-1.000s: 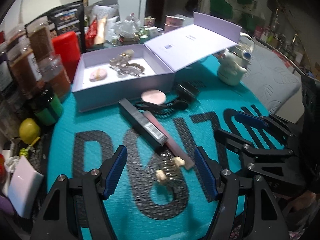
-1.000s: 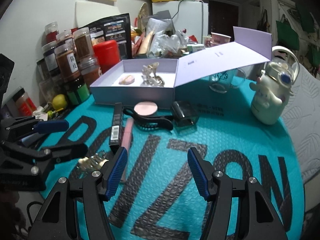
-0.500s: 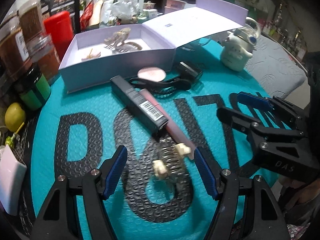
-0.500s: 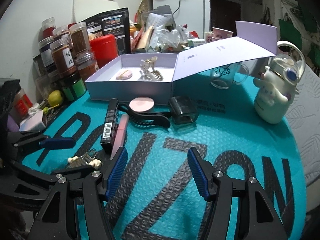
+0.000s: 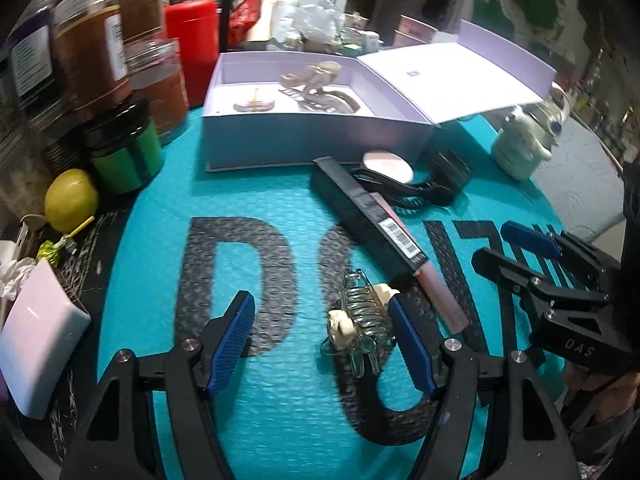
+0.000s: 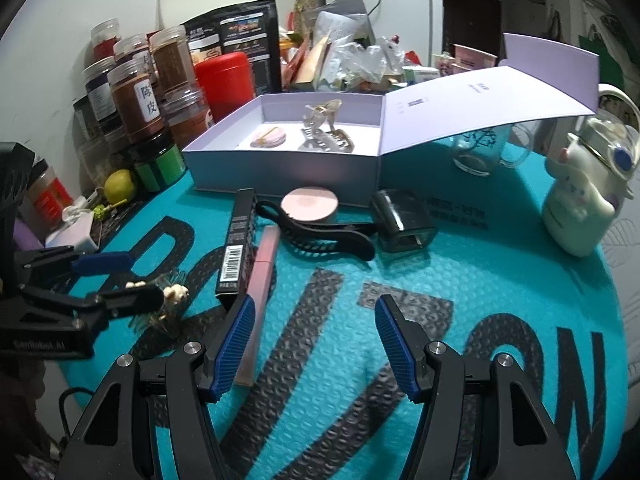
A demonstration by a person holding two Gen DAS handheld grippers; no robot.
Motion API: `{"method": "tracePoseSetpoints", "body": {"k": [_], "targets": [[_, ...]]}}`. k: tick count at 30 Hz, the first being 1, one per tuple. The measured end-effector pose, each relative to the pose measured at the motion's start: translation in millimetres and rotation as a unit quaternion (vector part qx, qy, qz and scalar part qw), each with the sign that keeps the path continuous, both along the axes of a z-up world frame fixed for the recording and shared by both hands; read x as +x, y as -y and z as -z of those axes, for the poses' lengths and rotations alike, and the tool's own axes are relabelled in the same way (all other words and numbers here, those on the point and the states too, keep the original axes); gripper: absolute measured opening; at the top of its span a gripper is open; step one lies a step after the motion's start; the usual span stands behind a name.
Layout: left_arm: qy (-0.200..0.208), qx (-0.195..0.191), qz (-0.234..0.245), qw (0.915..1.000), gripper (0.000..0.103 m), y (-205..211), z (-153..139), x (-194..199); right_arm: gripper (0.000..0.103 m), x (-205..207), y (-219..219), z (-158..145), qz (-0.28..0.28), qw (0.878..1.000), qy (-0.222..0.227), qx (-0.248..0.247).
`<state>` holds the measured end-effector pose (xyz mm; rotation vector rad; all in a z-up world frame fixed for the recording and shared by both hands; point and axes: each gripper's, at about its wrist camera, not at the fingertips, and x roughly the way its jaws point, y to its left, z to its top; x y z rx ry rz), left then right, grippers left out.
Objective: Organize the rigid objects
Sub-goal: 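Grasp the clear hair clip with the left gripper while the right grasps the pink lip gloss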
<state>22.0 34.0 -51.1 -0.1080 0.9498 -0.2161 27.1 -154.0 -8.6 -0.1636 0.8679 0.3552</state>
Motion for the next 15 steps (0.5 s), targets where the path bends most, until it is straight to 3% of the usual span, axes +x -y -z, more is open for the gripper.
{"method": "tracePoseSetpoints", "body": {"k": [6,13,15], "targets": [[0.000,-0.006,-0.016,0.9999,0.069,-12,4,5,0.063,3,-12,8,-0.019,1.000,-0.015,0.003],[0.001,-0.023,0.003,0.9997,0.069,-7,5,6,0.062,6,-22,20,-0.031,0.999,-0.035,0.001],[0.001,-0.030,0.013,0.9995,0.069,-3,5,6,0.057,6,-23,23,-0.032,0.999,-0.037,-0.006]]}}
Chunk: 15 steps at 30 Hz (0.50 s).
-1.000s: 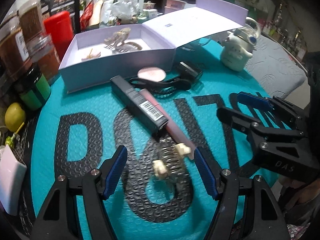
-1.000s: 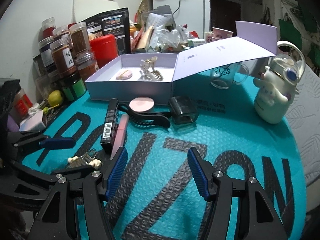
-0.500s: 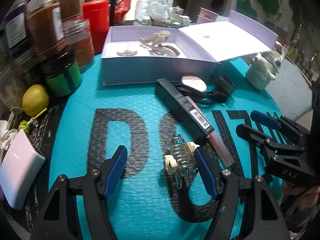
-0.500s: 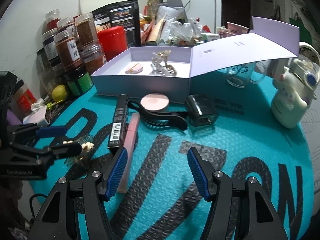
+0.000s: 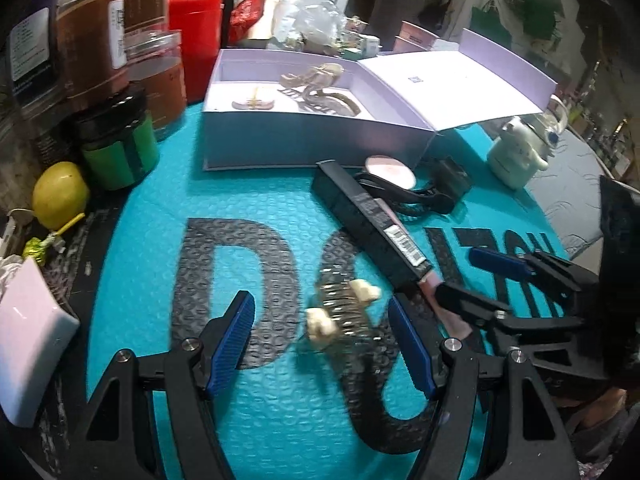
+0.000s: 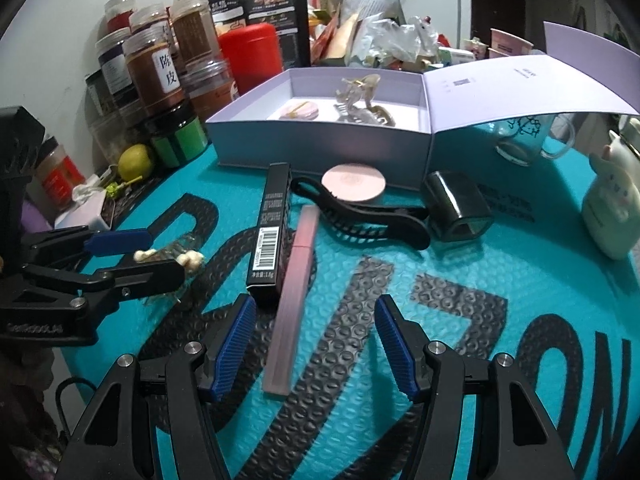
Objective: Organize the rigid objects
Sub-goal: 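Grasp the clear hair clip with the left gripper while the right grasps the pink lip gloss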
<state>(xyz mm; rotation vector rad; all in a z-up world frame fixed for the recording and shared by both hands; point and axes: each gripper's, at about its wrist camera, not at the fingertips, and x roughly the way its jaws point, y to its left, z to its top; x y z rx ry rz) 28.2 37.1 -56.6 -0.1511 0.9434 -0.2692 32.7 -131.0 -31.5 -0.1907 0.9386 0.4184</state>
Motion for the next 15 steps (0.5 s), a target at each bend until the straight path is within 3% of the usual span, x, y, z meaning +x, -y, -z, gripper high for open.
{"method": "tracePoseSetpoints", "body": {"k": [7,9,11,13,15], "targets": [[-0.012,0.007,0.019,0.9997,0.069,13,7,2,0.041,-3,-10,14,-0.020,0.999,-0.005,-0.026],[-0.016,0.002,0.017,0.9997,0.069,13,9,3,0.021,-4,-15,14,-0.030,0.999,0.003,-0.037],[-0.018,0.000,0.012,0.9998,0.066,13,12,4,0.016,-5,-19,15,-0.034,0.999,0.005,-0.042],[-0.014,0.009,0.006,0.9998,0.045,14,12,4,0.016,-6,-21,15,-0.037,0.998,0.010,-0.050],[-0.014,0.011,0.000,0.9998,0.034,13,13,6,0.016,-5,-20,15,-0.035,0.998,0.007,-0.045]]}}
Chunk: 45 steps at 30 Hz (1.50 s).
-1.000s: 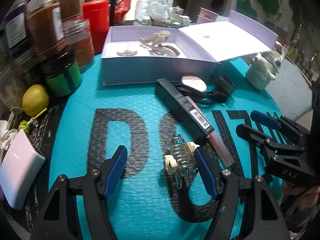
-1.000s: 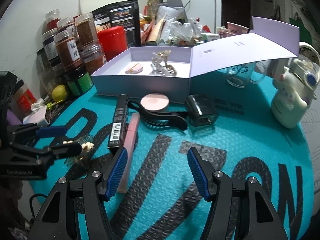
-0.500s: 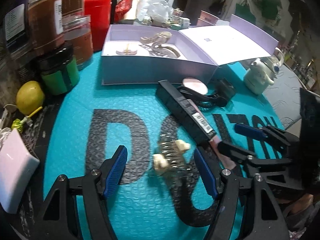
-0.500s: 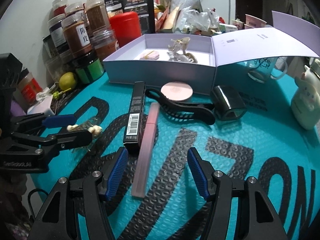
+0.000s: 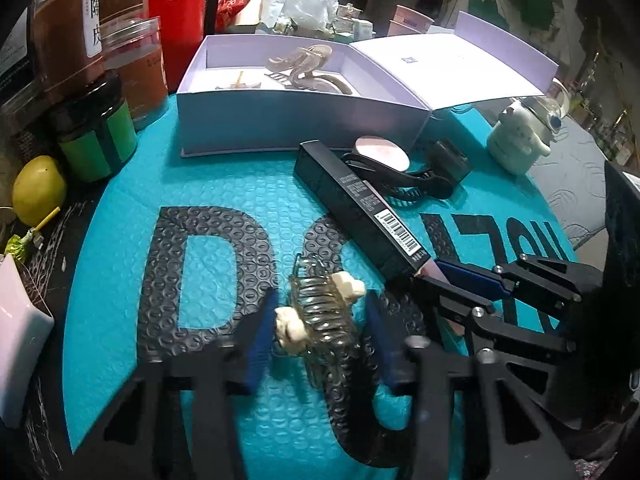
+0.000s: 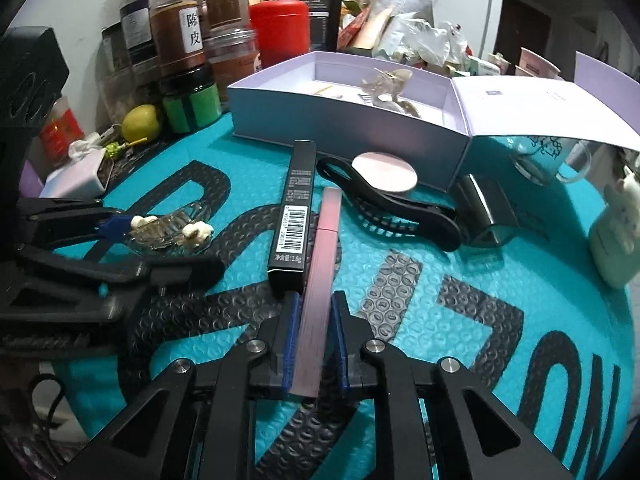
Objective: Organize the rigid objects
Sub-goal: 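Grasp the clear hair clip with the left gripper while the right grasps the pink lip gloss, then lift the clear clip and lip gloss and carry them toward the box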
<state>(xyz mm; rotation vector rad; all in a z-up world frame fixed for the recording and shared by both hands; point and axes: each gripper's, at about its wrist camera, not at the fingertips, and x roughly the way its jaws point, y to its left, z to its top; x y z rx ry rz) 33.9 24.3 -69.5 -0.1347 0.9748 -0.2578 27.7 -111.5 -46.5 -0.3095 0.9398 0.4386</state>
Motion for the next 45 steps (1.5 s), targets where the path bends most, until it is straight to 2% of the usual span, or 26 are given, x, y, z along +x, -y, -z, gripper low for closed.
{"method": "tracePoseSetpoints", "body": {"k": [7,14,27,37,40,41,42,45], "targets": [[-0.007,-0.024,0.006,0.9997,0.031,-2,-1,-1,0.013,3,11,-2,0.033,0.999,-0.011,0.017],[-0.002,-0.024,0.001,0.9997,0.031,0,-4,-8,0.013,-7,24,-7,0.051,0.998,-0.009,0.026],[0.023,-0.017,0.000,0.9996,0.031,9,-20,-38,0.013,-46,45,-25,0.070,0.997,0.020,0.037],[0.030,-0.018,0.005,0.9994,0.031,13,-26,-44,0.014,-53,45,-11,0.067,0.997,0.003,0.026],[0.029,-0.017,0.005,0.9994,0.031,12,-26,-43,0.025,-47,41,-8,0.063,0.998,0.002,0.024],[0.028,-0.017,0.005,0.9995,0.031,11,-26,-42,0.032,-47,40,-8,0.061,0.998,0.002,0.025],[0.028,-0.017,0.004,0.9995,0.031,11,-26,-41,0.035,-44,39,-8,0.059,0.998,0.000,0.028],[0.028,-0.019,-0.001,0.9994,0.031,7,-28,-37,0.035,-35,35,-7,0.057,0.998,0.002,0.030]]}}
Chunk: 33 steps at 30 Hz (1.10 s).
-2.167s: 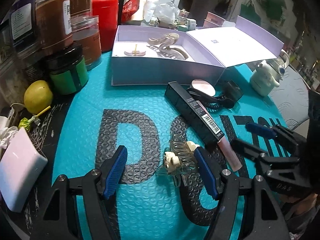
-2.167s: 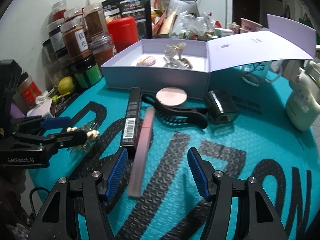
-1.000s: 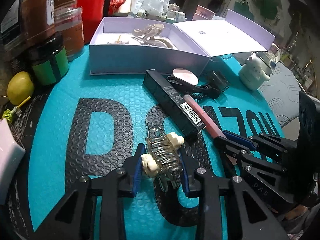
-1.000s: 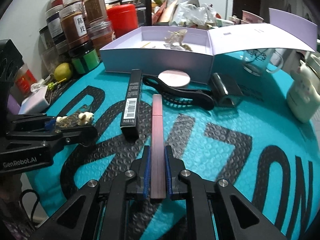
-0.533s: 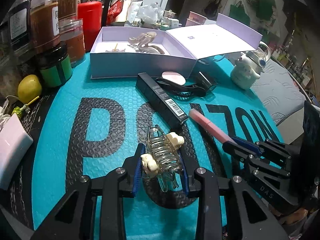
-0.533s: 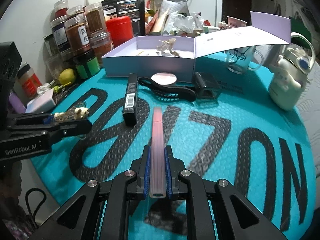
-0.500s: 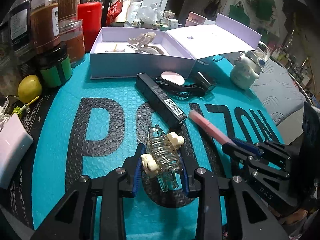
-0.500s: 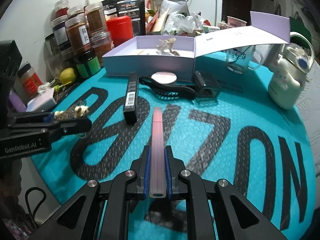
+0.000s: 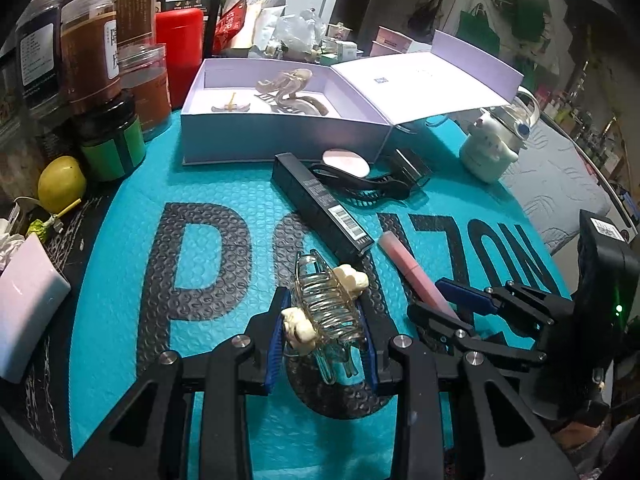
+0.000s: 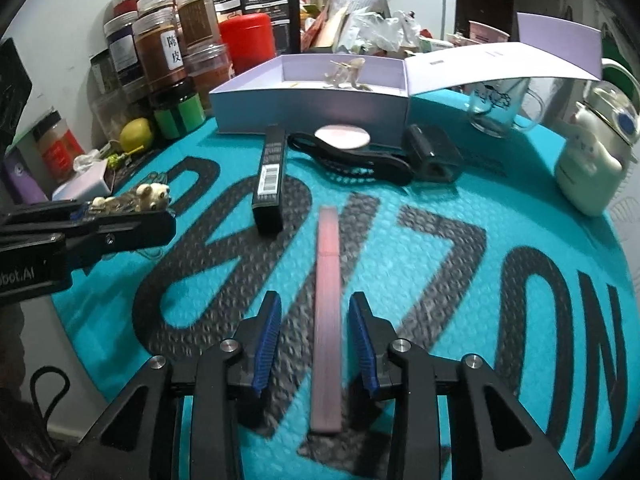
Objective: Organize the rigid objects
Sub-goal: 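Lift the clear clip and lip gloss and carry them toward the box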
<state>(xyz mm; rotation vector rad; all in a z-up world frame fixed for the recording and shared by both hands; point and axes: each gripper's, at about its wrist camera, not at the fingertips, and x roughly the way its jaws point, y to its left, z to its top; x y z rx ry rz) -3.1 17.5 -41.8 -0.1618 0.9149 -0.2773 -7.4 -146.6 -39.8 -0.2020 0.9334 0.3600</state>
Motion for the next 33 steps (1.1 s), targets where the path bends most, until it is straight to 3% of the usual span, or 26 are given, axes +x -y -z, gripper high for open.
{"method": "tracePoseSetpoints", "body": {"k": [1,2,3,4,14,33], "targets": [[0.000,0.000,-0.002,1.0000,0.031,-1,0,1,0.035,3,-1,1,0.001,1.000,0.000,-0.003],[0.001,0.001,-0.003,1.0000,0.031,-3,-1,2,0.030,6,-3,3,0.002,1.000,0.003,-0.009],[0.000,0.002,-0.004,1.0000,0.031,-4,-1,5,0.017,7,-4,3,0.004,1.000,0.008,-0.017],[-0.001,0.002,-0.005,1.0000,0.031,-5,-1,6,0.013,8,-6,4,0.003,1.000,0.013,-0.027],[-0.007,-0.002,-0.010,0.9999,0.031,-13,0,20,0.013,17,-1,-5,0.009,1.000,-0.005,-0.012],[0.071,0.018,0.011,0.9973,0.031,-2,-54,45,0.013,27,-2,-67,-0.013,0.999,0.050,-0.003]]}}
